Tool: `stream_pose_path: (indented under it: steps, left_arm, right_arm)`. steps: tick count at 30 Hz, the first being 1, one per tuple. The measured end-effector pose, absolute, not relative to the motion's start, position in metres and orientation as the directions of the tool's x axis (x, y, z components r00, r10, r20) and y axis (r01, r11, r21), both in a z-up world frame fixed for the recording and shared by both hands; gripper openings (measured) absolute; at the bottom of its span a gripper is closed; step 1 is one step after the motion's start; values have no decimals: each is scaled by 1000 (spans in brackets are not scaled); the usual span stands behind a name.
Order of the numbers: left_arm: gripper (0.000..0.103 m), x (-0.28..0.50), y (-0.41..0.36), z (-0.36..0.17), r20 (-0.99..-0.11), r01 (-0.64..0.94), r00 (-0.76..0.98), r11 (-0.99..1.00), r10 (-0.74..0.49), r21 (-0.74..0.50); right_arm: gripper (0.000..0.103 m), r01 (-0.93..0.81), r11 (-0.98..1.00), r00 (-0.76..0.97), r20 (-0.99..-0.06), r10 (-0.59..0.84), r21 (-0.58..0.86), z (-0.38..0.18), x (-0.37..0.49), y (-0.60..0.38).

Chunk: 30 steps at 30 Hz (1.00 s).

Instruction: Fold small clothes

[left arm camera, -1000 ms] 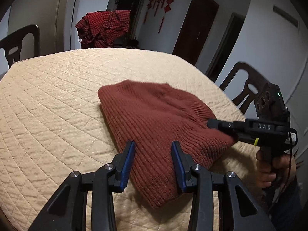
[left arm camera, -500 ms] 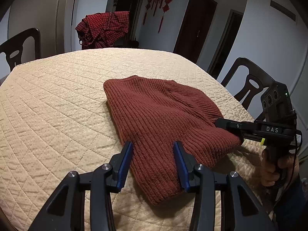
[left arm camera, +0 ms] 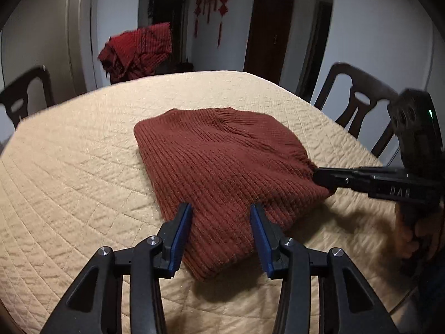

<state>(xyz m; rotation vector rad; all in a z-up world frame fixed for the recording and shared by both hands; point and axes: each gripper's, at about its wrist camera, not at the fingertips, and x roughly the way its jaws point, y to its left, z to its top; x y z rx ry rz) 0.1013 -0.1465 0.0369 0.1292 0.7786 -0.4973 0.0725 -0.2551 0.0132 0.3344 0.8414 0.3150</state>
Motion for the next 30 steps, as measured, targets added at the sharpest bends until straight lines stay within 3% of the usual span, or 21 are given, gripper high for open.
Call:
stream_pose_path:
  steps: [9, 16, 21, 24, 27, 30]
  left_arm:
    - [47, 102, -143, 41, -701, 479, 590, 873, -402, -97]
    - [47, 126, -132, 61, -656, 430, 633, 892, -410, -142]
    - [47, 145, -140, 38, -696, 407, 599, 899, -397, -163]
    - [47, 140, -141, 35, -686, 420, 611, 896, -396, -143]
    - [47, 146, -133, 43, -683, 415, 595, 890, -424, -190]
    - [47, 164, -133, 48, -674, 390, 629, 907, -387, -157]
  right_arm:
    - [0, -141, 916, 613, -693, 379, 376, 11, 63, -250]
    - [1, -166, 912, 692, -614, 378, 374, 50, 82, -251]
    - [1, -102, 928, 638, -692, 338, 360, 21, 122, -247]
    - [0, -103, 901, 636, -669, 384, 420, 13, 121, -255]
    - [1, -108, 908, 642, -669, 375, 406, 24, 122, -255]
    - [1, -106, 911, 663, -654, 364, 399, 35, 134, -257]
